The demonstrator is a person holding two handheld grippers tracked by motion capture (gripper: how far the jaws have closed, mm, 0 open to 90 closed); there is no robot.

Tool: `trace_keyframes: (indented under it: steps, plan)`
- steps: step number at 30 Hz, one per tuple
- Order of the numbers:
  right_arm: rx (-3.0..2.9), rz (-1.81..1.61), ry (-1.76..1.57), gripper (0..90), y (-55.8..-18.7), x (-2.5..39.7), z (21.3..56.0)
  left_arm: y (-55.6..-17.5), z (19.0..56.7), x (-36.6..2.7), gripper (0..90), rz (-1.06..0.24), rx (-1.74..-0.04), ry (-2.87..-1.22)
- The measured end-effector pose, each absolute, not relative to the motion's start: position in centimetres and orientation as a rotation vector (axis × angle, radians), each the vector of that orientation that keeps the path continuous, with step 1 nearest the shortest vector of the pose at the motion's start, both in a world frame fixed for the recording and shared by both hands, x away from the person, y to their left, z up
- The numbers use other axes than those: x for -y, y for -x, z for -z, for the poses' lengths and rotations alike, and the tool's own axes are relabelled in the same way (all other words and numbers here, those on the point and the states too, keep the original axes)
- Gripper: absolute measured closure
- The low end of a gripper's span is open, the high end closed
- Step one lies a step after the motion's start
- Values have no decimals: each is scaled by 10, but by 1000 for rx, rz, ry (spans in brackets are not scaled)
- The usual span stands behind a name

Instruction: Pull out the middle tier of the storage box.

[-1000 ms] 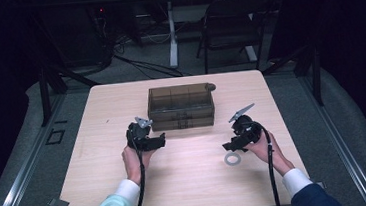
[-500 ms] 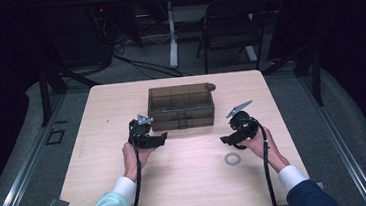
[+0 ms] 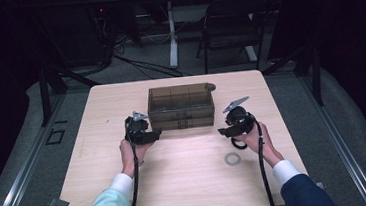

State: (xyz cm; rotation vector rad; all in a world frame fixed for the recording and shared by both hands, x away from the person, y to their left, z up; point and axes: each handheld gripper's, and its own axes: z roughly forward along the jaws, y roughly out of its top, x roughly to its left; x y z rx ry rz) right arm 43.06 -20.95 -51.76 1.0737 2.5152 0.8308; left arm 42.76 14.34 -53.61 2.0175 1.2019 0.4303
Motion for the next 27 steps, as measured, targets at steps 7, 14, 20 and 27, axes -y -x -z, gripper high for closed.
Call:
trace_keyframes:
  steps: [7,14,20,27]
  plan:
    - [-2495,-851,-1048,581,-439,202,519,-431,539,-149,524,-422,-1197,-2014]
    - [-2472,-859,-1026,687,-442,196,517,-432,541,-151,579,-412,-1177,-2016]
    - [-2463,-884,-1009,744,-447,190,515,-432,542,-153,602,-418,-1178,-2012]
    - [-2478,-870,-1006,754,-451,187,518,-433,543,-154,639,-415,-1167,-2026]
